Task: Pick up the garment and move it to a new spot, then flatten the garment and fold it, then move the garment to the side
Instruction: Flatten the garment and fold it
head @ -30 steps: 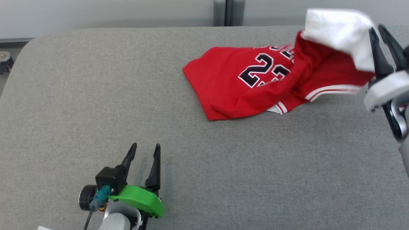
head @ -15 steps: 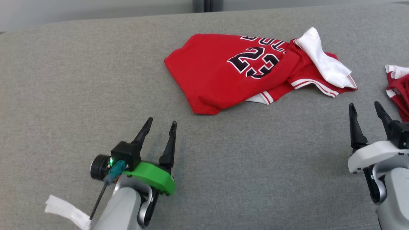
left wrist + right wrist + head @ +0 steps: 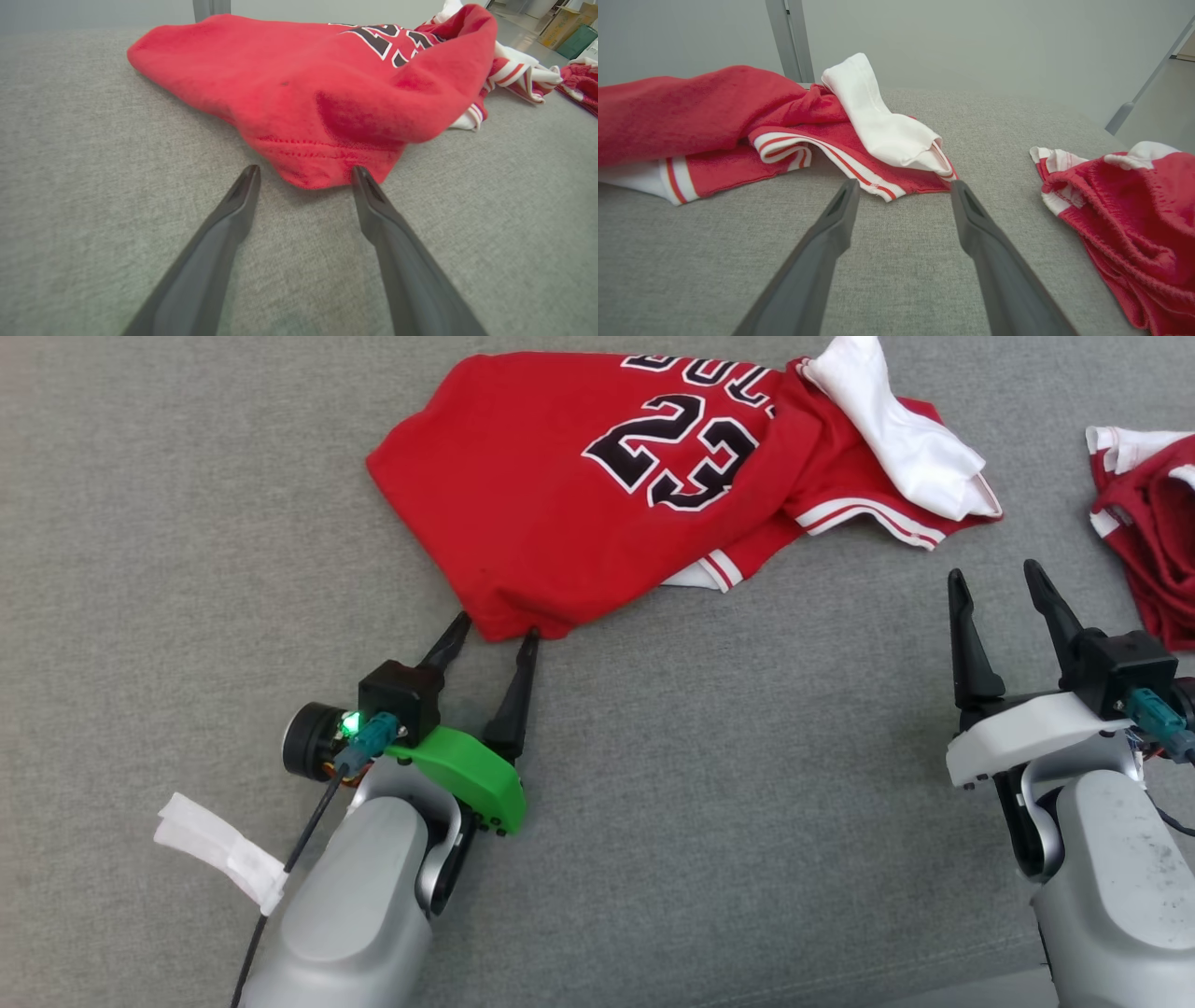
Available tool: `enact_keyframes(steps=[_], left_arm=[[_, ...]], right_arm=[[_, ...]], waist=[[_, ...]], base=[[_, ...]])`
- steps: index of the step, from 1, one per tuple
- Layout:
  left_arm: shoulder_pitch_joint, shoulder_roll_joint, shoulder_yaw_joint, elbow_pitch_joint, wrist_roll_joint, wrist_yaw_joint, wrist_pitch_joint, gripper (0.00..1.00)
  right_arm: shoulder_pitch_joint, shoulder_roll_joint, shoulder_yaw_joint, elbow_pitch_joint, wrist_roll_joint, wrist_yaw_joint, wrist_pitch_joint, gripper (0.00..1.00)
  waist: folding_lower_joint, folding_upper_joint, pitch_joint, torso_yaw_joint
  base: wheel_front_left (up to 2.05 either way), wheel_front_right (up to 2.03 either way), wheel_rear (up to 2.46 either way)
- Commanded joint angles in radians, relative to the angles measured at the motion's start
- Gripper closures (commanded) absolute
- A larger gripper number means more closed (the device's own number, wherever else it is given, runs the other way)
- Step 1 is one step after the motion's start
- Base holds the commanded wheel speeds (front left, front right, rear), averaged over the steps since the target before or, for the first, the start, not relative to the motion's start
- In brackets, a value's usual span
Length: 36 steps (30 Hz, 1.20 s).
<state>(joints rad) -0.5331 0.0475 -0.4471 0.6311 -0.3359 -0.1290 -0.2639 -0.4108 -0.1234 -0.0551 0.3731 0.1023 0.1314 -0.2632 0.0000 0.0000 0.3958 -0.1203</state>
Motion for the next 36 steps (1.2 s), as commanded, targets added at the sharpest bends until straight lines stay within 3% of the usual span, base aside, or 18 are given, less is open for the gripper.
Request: enact_keyframes(steps=[1, 2, 19, 28, 31, 36], left_arm=[[-0.022, 0.007, 0.005, 0.005, -0.007, -0.003, 0.000, 0.73], [-0.024, 0.007, 0.010, 0.001, -0.015, -0.003, 0.000, 1.00], [0.155, 0.006, 0.071, -0.345, -0.003, -0.003, 0.000, 1.00], [0.228, 0.006, 0.145, -0.512, 0.012, -0.003, 0.000, 1.00], [0.241, 0.006, 0.195, -0.517, 0.009, -0.003, 0.000, 1.00], [0.176, 0.023, 0.275, -0.390, 0.034, -0.003, -0.001, 1.00]], right_arm=[[-0.009, 0.002, 0.002, -0.001, -0.007, -0.002, -0.002, 0.00], [-0.010, 0.005, 0.003, -0.001, -0.008, -0.002, -0.002, 0.00], [0.073, 0.008, -0.013, 0.064, 0.014, -0.002, -0.002, 0.00], [0.112, 0.021, -0.018, 0.076, 0.020, -0.002, -0.002, 0.00], [0.114, 0.023, -0.018, 0.068, 0.022, -0.002, -0.002, 0.00], [0.080, 0.024, 0.013, 0.062, 0.021, -0.002, -0.002, 0.00]], waist=[[0.0000, 0.0000, 0.027, -0.030], [0.0000, 0.0000, 0.026, -0.031], [0.0000, 0.0000, -0.161, 0.120], [0.0000, 0.0000, -0.219, 0.154], [0.0000, 0.0000, -0.207, 0.157], [0.0000, 0.0000, -0.151, 0.134]], base=[[0.00, 0.00, 0.00], [0.00, 0.00, 0.00], [0.00, 0.00, 0.00], [0.00, 0.00, 0.00], [0.00, 0.00, 0.00], [0.00, 0.00, 0.00]])
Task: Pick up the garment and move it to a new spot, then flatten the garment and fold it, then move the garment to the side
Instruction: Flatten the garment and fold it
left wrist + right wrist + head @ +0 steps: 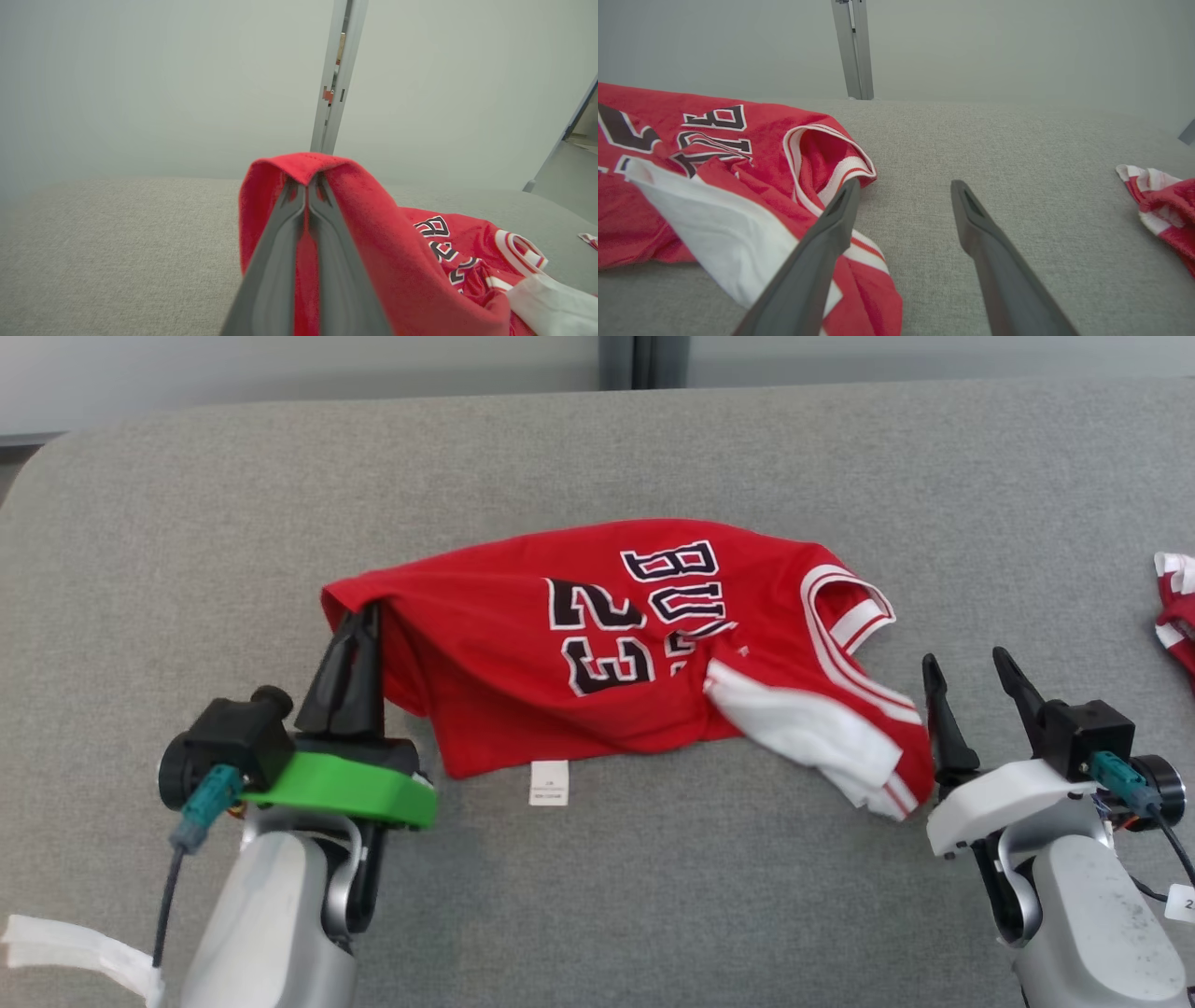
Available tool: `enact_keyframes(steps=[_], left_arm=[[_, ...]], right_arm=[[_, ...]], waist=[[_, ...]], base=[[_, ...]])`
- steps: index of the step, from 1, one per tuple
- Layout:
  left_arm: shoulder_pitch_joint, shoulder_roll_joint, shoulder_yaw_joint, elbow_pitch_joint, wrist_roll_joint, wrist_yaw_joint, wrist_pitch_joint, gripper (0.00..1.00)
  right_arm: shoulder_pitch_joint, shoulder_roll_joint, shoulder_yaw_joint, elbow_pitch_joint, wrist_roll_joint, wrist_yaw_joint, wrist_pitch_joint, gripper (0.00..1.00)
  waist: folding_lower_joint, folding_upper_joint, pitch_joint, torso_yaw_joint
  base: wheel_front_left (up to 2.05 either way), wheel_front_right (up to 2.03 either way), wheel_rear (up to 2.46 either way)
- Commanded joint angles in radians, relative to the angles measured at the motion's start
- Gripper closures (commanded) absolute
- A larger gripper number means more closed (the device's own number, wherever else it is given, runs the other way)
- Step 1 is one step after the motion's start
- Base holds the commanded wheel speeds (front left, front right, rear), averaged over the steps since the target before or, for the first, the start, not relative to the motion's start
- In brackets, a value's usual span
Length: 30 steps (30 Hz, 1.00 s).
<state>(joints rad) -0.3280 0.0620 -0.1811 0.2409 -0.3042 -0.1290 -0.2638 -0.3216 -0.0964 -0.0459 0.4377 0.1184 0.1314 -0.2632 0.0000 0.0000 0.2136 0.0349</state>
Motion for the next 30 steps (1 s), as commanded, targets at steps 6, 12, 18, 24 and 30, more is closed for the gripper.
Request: enact_keyframes(steps=[6, 12, 18, 24, 30], left_arm=[[-0.129, 0.032, 0.073, 0.183, 0.044, -0.003, -0.001, 1.00], [-0.200, 0.023, 0.132, 0.332, 0.101, 0.022, -0.001, 0.00], [-0.131, -0.001, 0.158, 0.342, 0.118, 0.027, -0.001, 0.00], [-0.027, -0.009, 0.092, 0.341, 0.070, 0.011, -0.001, 0.00], [0.007, -0.008, -0.012, 0.366, 0.009, 0.022, -0.001, 0.00]], right_arm=[[-0.034, -0.006, 0.029, -0.005, 0.003, -0.002, -0.002, 0.00], [-0.036, -0.004, 0.046, -0.005, -0.002, -0.002, -0.002, 0.00], [-0.015, 0.009, 0.048, -0.001, 0.001, -0.002, -0.002, 0.00], [0.005, 0.016, 0.040, 0.005, 0.008, -0.002, -0.002, 0.00], [0.002, 0.015, 0.037, 0.000, 0.002, -0.002, -0.002, 0.00]], waist=[[0.0000, 0.0000, 0.081, -0.052], [0.0000, 0.0000, 0.092, -0.068], [0.0000, 0.0000, 0.073, -0.069], [0.0000, 0.0000, 0.055, -0.065], [0.0000, 0.0000, 0.059, -0.075]], base=[[0.00, 0.00, 0.00], [0.00, 0.00, 0.00], [0.00, 0.00, 0.00], [0.00, 0.00, 0.00], [0.00, 0.00, 0.00]])
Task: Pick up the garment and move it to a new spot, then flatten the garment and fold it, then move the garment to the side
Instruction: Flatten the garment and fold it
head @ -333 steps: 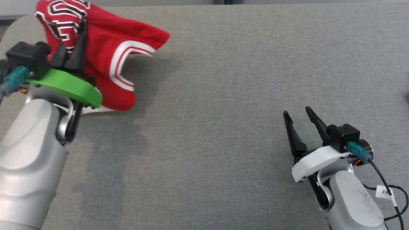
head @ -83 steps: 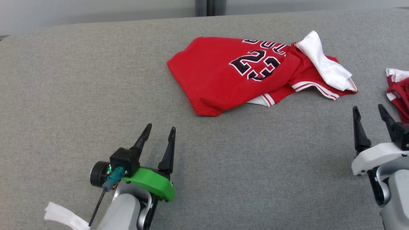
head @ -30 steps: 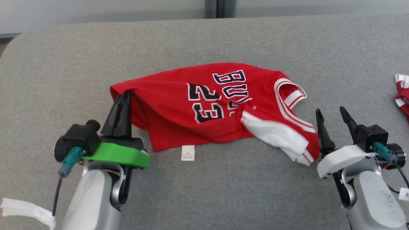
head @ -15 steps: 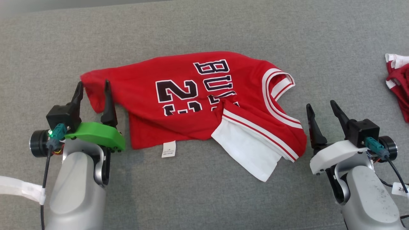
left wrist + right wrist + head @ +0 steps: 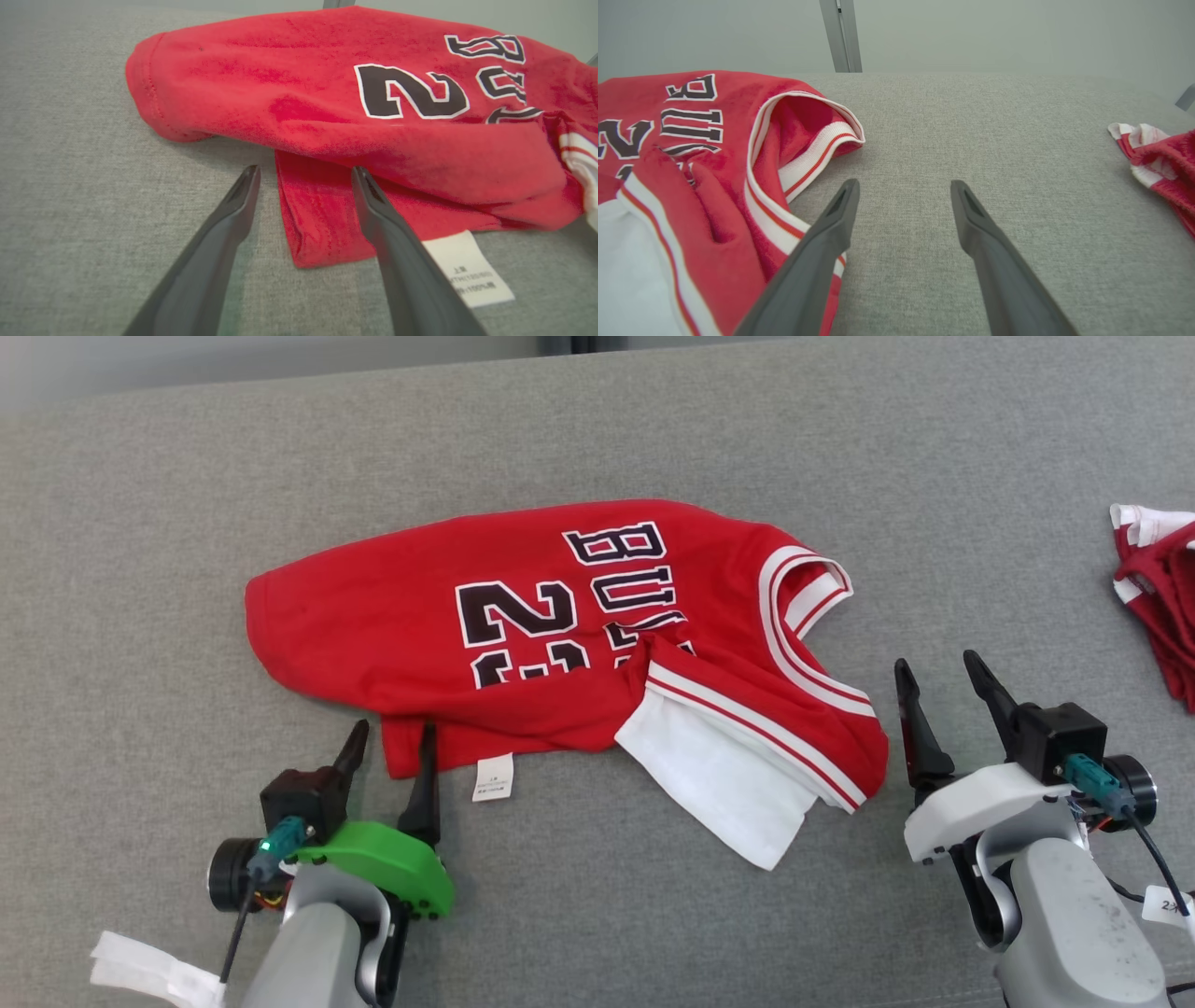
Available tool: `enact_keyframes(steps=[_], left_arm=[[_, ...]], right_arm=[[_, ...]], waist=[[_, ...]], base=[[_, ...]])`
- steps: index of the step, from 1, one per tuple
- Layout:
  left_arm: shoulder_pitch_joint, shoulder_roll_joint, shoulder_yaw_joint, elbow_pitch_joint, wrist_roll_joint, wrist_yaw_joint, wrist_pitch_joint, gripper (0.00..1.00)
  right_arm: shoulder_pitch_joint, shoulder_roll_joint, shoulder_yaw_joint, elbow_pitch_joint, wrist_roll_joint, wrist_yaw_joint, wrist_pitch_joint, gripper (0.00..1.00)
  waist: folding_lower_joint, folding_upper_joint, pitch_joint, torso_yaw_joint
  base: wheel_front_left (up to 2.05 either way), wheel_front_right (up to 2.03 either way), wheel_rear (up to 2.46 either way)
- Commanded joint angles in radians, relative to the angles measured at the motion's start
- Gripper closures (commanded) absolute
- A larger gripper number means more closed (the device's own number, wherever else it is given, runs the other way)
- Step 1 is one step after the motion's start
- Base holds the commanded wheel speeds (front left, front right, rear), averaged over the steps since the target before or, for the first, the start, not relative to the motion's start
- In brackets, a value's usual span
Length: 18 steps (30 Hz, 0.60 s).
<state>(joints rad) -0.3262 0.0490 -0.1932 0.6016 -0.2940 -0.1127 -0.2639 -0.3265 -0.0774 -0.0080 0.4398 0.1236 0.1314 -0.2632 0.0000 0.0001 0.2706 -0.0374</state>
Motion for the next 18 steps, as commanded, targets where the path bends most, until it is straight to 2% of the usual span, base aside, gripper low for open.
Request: enact_keyframes(steps=[1, 2, 3, 4, 5, 10, 18], left_arm=[[0.001, 0.005, -0.016, 0.021, -0.005, 0.010, 0.000, 0.00], [-0.001, 0.005, -0.026, 0.047, -0.015, 0.014, 0.000, 0.00], [-0.011, 0.005, -0.041, 0.083, -0.020, 0.018, 0.001, 0.22], [-0.022, 0.005, -0.056, 0.116, -0.013, 0.022, 0.004, 0.65], [-0.029, 0.004, -0.063, 0.147, -0.018, 0.027, 0.004, 1.00], [-0.038, 0.004, -0.041, 0.154, -0.044, 0.057, 0.003, 1.00], [0.075, 0.006, 0.081, -0.008, -0.007, 0.105, 0.000, 1.00]], right_arm=[[0.006, -0.007, 0.000, -0.003, -0.005, -0.002, -0.002, 0.00], [0.005, -0.009, 0.001, -0.001, -0.007, -0.002, -0.002, 0.00], [0.004, -0.011, 0.004, 0.001, -0.008, -0.002, -0.002, 0.00], [0.003, -0.011, 0.006, 0.002, -0.008, -0.002, -0.002, 0.00], [0.004, -0.011, 0.008, 0.004, -0.009, -0.002, -0.002, 0.00], [0.020, -0.006, 0.005, 0.009, -0.009, -0.002, -0.002, 0.00], [0.062, 0.003, 0.037, 0.009, 0.017, -0.002, -0.002, 0.00]], waist=[[0.0000, -0.0001, 0.004, -0.004], [0.0000, -0.0001, 0.004, -0.006], [0.0000, -0.0001, 0.004, -0.009], [0.0000, -0.0001, 0.004, -0.011], [0.0000, -0.0001, 0.002, -0.014], [0.0000, -0.0001, -0.018, -0.008], [0.0000, -0.0001, -0.071, 0.034]], base=[[0.00, 0.00, 0.00], [0.00, 0.00, 0.00], [0.00, 0.00, 0.00], [0.00, 0.00, 0.00], [0.00, 0.00, 0.00], [0.00, 0.00, 0.00], [0.00, 0.00, 0.00]])
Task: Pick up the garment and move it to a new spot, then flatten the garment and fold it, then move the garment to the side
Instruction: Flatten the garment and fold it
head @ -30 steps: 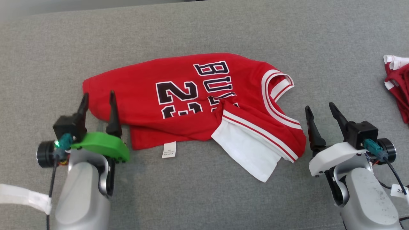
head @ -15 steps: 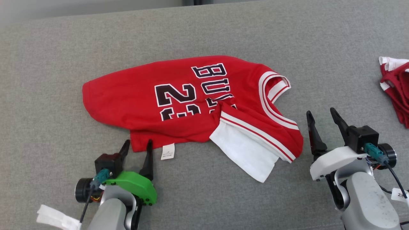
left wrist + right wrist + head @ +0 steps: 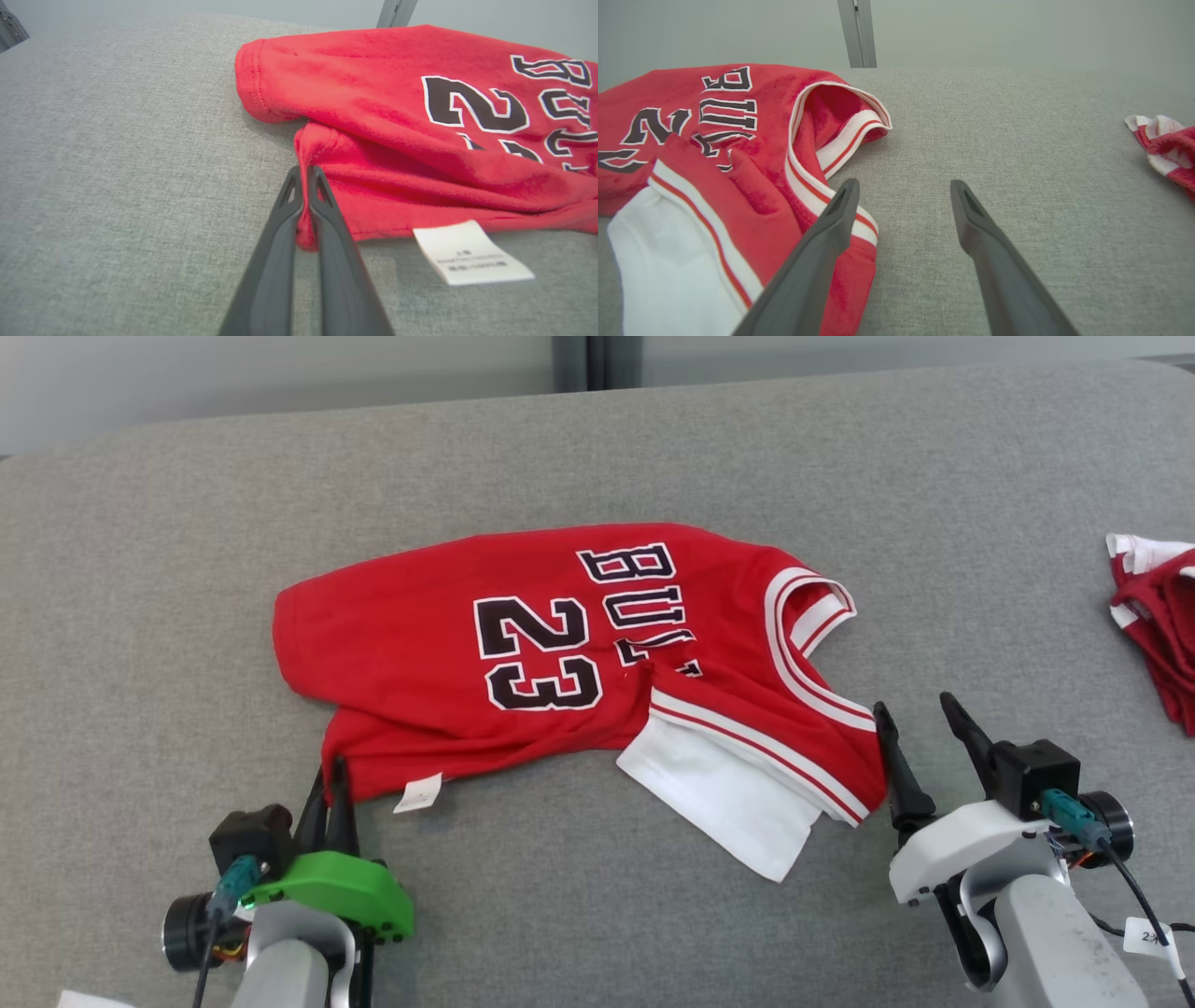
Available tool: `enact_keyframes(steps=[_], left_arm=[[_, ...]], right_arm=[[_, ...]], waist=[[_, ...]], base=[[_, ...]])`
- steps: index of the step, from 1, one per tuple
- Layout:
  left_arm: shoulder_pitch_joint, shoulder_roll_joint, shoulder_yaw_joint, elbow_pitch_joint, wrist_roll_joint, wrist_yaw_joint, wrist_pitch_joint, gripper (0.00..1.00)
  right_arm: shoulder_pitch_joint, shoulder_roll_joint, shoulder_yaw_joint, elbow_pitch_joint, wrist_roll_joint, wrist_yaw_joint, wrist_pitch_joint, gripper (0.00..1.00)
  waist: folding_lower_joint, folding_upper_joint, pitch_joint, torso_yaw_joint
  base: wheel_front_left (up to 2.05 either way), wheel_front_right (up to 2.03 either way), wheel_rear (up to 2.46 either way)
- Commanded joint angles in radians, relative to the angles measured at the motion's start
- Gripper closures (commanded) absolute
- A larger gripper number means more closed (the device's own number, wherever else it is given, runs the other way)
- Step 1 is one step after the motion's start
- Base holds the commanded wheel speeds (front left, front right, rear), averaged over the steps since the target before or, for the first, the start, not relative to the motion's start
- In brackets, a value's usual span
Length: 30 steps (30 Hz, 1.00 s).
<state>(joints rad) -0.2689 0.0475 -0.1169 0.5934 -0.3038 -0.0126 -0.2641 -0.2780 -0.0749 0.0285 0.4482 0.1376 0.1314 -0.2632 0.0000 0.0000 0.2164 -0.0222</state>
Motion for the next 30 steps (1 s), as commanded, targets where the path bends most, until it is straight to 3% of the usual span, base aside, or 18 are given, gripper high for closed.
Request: enact_keyframes(steps=[1, 2, 3, 4, 13, 14, 16, 27, 29, 30], left_arm=[[0.036, 0.007, 0.018, -0.016, 0.009, 0.006, 0.000, 1.00], [0.045, 0.007, 0.028, -0.028, 0.018, 0.007, 0.000, 1.00], [0.057, 0.007, 0.039, -0.037, 0.025, 0.011, 0.000, 0.94], [0.067, 0.007, 0.048, -0.043, 0.024, 0.014, 0.000, 0.03], [0.071, 0.006, 0.022, -0.135, 0.018, 0.021, 0.000, 0.00], [0.065, 0.007, 0.012, -0.148, 0.019, 0.021, 0.000, 0.00], [0.053, 0.007, -0.004, -0.164, 0.018, 0.021, 0.000, 0.00], [-0.002, 0.007, -0.052, -0.182, 0.030, -0.005, 0.000, 0.00], [-0.006, 0.007, -0.052, -0.179, 0.034, -0.005, 0.000, 0.00], [-0.008, 0.006, -0.055, -0.179, 0.036, -0.005, 0.000, 0.00]], right_arm=[[0.019, 0.001, 0.005, -0.001, 0.006, -0.002, -0.002, 0.00], [0.023, 0.002, 0.009, 0.000, 0.009, -0.002, -0.002, 0.00], [0.027, 0.002, 0.019, 0.004, 0.013, -0.002, -0.002, 0.00], [0.028, 0.001, 0.027, 0.012, 0.015, -0.002, -0.002, 0.00], [-0.053, -0.020, 0.067, 0.176, -0.004, -0.002, -0.002, 0.00], [-0.071, -0.024, 0.072, 0.201, -0.009, -0.002, -0.001, 0.55], [-0.105, -0.033, 0.071, 0.234, -0.005, -0.002, -0.001, 1.00], [-0.399, -0.146, 0.036, 0.306, -0.078, -0.002, -0.001, 1.00], [-0.443, -0.155, 0.026, 0.332, -0.098, -0.002, -0.001, 0.56], [-0.464, -0.154, 0.018, 0.338, -0.106, -0.002, -0.001, 0.00]], waist=[[0.0000, 0.0000, -0.020, 0.024], [0.0000, 0.0000, -0.022, 0.028], [0.0000, 0.0000, -0.022, 0.032], [0.0000, 0.0000, -0.021, 0.036], [0.0000, 0.0000, 0.028, 0.063], [0.0000, 0.0000, 0.036, 0.067], [0.0000, 0.0000, 0.052, 0.078], [0.0000, 0.0000, 0.123, 0.121], [0.0000, 0.0000, 0.124, 0.123], [0.0000, 0.0000, 0.122, 0.124]], base=[[0.00, 0.00, 0.00], [0.00, 0.00, 0.00], [0.00, 0.00, 0.00], [0.00, 0.00, 0.00], [0.00, 0.00, 0.00], [0.00, 0.00, 0.00], [0.00, 0.00, 0.00], [0.00, 0.00, 0.00], [0.00, 0.00, 0.00], [0.00, 0.00, 0.00]])
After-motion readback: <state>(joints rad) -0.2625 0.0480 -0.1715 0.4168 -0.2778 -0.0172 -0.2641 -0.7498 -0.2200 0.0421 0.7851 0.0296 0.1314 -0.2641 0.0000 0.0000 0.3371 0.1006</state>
